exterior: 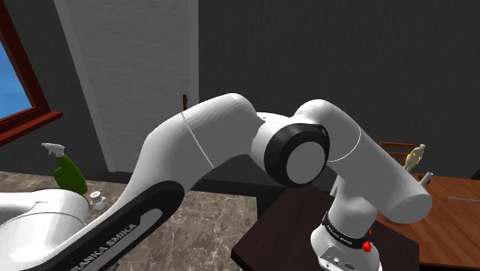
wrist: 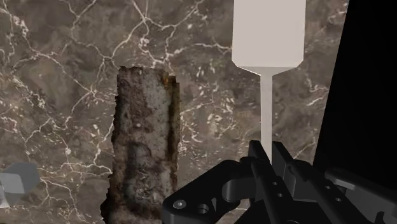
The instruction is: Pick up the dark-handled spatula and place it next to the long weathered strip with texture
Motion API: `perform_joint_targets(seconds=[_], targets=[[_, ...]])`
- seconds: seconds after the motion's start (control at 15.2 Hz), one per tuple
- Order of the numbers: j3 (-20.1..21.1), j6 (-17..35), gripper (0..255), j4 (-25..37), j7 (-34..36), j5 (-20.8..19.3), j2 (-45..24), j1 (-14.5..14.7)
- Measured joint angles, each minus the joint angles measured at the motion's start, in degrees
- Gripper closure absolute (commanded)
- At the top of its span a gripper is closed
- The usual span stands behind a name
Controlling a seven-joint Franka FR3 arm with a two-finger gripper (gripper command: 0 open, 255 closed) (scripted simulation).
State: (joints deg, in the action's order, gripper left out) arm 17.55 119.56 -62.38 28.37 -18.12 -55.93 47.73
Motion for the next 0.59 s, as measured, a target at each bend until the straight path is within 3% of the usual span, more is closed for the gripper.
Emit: perform_joint_targets(seconds=[0.07, 0.2, 0.59], targets=[[-0.4, -3.7, 255, 9.0, -0.8, 0.1, -4.9, 1.9], [-0.7, -6.3, 255, 15.6, -1.0, 0.1, -8.9, 3.5], [-1.2, -6.0, 255, 20.4, -1.3, 0.0, -13.8, 4.6]])
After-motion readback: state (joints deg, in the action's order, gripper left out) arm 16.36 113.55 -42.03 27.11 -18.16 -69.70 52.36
